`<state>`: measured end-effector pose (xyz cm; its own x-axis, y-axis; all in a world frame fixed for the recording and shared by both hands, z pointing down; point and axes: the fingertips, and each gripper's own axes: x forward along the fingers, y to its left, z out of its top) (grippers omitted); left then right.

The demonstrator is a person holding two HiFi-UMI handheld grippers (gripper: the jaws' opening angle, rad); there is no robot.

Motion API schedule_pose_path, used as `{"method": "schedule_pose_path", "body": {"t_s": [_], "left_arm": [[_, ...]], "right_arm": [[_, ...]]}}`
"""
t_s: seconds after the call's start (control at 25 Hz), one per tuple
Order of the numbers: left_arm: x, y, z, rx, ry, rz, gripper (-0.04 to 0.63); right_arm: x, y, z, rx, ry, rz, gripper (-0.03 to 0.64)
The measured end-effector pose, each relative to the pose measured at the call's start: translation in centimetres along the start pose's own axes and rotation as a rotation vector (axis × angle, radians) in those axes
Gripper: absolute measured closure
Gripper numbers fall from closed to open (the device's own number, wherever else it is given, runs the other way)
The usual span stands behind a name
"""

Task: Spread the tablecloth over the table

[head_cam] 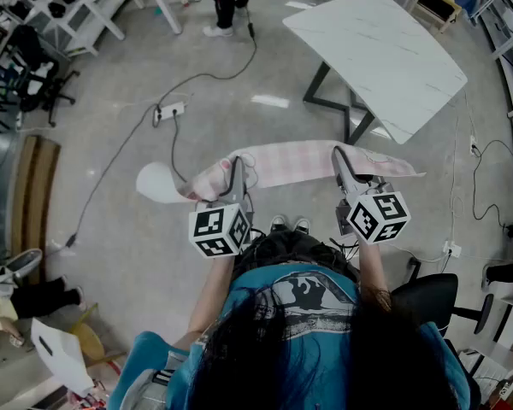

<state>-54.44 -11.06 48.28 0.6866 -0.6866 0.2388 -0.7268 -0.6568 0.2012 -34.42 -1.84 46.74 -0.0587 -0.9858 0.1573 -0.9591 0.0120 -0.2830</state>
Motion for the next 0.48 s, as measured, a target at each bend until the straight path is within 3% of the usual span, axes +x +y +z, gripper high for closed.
{"method": "schedule_pose_path", "body": {"t_s": [0.48], "left_arm": [[0.3, 1.6, 0.4, 0.014, -0.023, 0.02, 0.511]], "right_arm": [[2.2, 0.6, 0.1, 0.012, 0.044, 0.108, 0.555]]}}
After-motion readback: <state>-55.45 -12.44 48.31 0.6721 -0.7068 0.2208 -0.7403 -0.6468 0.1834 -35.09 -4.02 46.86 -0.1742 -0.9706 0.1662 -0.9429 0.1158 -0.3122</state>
